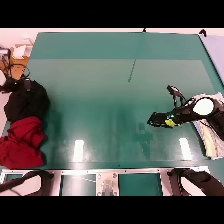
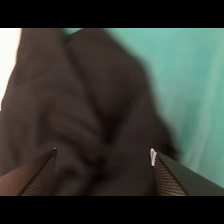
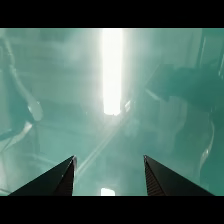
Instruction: Fold the shirts.
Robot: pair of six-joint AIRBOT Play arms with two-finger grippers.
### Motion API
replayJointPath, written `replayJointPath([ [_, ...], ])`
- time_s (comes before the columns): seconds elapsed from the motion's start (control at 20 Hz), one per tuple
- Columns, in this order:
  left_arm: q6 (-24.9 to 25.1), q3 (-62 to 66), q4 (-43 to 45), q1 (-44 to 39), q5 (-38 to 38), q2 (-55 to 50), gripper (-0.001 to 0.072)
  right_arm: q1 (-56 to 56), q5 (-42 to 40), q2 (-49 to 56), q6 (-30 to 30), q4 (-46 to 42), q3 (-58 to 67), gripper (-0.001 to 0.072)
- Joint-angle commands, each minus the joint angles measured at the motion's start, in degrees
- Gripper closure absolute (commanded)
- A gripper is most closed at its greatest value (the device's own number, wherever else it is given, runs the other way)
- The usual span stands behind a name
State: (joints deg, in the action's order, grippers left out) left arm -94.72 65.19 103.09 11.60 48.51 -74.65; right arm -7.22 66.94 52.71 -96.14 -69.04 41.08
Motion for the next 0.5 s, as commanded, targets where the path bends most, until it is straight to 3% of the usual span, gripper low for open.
replayJointPath([
  [0.0, 1.8, 2.4, 1.4, 3.9, -1.3, -11.2, -0.0012, 0.0, -1.8, 0.0, 0.0, 0.0, 0.0, 0.0212],
  [0.3, 2.3, 2.4, 1.9, 4.0, 0.6, -18.6, -0.001, 0.0, -1.8, 0.0, 0.0, 0.0, 0.0, 0.0217],
  [0.35, 2.3, 2.4, 2.1, 4.0, 0.9, -18.8, 0.003, 0.0, -1.8, 0.0, 0.0, 0.0, 0.0, 0.0218],
  [0.45, 2.4, 2.4, 3.7, 4.0, 3.1, -18.7, 0.0561, 0.0, -1.8, 0.0, 0.0, 0.0, 0.0, 0.0218],
])
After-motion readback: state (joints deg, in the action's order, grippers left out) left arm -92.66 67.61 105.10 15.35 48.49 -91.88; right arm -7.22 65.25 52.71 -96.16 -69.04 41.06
